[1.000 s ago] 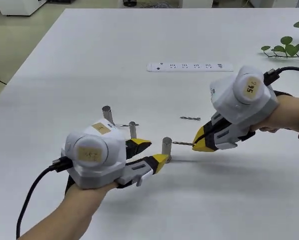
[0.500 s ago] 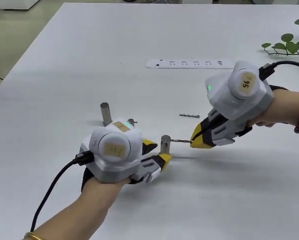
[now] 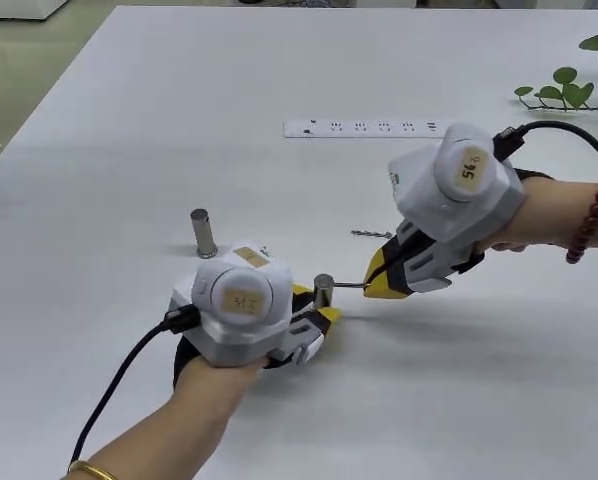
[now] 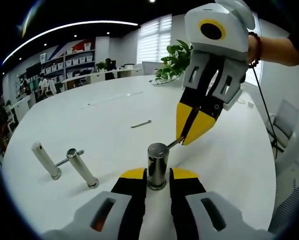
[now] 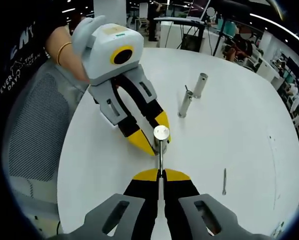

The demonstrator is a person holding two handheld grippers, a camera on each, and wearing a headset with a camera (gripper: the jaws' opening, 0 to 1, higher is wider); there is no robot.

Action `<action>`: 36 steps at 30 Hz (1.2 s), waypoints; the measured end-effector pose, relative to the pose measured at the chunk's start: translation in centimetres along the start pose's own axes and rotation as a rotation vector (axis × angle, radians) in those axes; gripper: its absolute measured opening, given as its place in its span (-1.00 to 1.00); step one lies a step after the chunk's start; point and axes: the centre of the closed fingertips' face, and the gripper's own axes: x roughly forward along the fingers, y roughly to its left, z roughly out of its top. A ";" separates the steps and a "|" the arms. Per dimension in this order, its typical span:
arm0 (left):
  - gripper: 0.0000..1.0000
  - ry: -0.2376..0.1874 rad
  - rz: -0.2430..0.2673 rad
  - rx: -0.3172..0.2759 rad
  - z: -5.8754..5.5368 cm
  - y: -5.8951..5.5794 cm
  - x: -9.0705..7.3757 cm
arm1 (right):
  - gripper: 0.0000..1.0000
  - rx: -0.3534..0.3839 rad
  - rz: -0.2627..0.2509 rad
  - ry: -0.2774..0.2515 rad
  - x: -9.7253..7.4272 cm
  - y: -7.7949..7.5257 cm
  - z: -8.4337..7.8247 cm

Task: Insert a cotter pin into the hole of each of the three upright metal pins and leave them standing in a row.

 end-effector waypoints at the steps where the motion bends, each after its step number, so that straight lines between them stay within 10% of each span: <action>1: -0.74 -0.001 0.002 -0.002 0.0 0.1 0.1 | -1.00 -0.005 -0.004 0.001 0.0 -0.2 -0.1; 36: -0.80 -0.019 -0.033 0.038 0.1 0.1 0.2 | -1.00 -0.008 0.006 -0.027 0.9 0.0 2.3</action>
